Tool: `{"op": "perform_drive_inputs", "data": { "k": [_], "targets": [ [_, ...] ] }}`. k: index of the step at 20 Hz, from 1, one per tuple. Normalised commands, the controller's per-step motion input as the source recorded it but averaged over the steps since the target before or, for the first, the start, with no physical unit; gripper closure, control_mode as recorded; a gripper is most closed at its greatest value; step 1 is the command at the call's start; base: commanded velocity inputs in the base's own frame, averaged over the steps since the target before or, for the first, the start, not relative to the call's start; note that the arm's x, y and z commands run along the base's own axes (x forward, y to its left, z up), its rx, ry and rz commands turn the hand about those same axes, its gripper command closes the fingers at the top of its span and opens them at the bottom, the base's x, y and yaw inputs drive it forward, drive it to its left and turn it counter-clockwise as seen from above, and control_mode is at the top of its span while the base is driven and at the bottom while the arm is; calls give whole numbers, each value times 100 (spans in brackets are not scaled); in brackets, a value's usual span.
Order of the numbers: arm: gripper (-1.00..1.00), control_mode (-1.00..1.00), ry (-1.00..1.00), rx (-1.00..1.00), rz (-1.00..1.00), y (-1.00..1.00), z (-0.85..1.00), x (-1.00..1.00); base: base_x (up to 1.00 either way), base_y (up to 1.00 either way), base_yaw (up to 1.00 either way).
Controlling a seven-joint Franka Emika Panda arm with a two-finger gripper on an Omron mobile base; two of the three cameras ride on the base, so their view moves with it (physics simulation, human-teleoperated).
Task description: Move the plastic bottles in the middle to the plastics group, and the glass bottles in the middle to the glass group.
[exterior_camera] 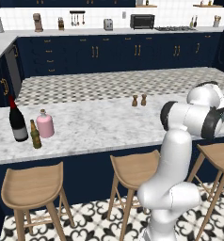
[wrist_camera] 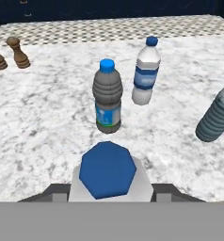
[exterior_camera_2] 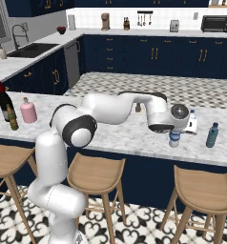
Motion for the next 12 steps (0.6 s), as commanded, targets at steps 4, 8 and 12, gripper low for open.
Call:
{"op": "perform_drive_inputs", "data": {
  "k": [4, 8, 12],
  "targets": [
    [100, -100, 0, 0, 9, -13, -1, 0, 0, 0, 0],
    [100, -100, 0, 0, 12, -2, -8, 7, 0, 0, 0],
    [100, -100, 0, 0, 15, 0, 0, 29, 0, 0, 0]
  ]
}}
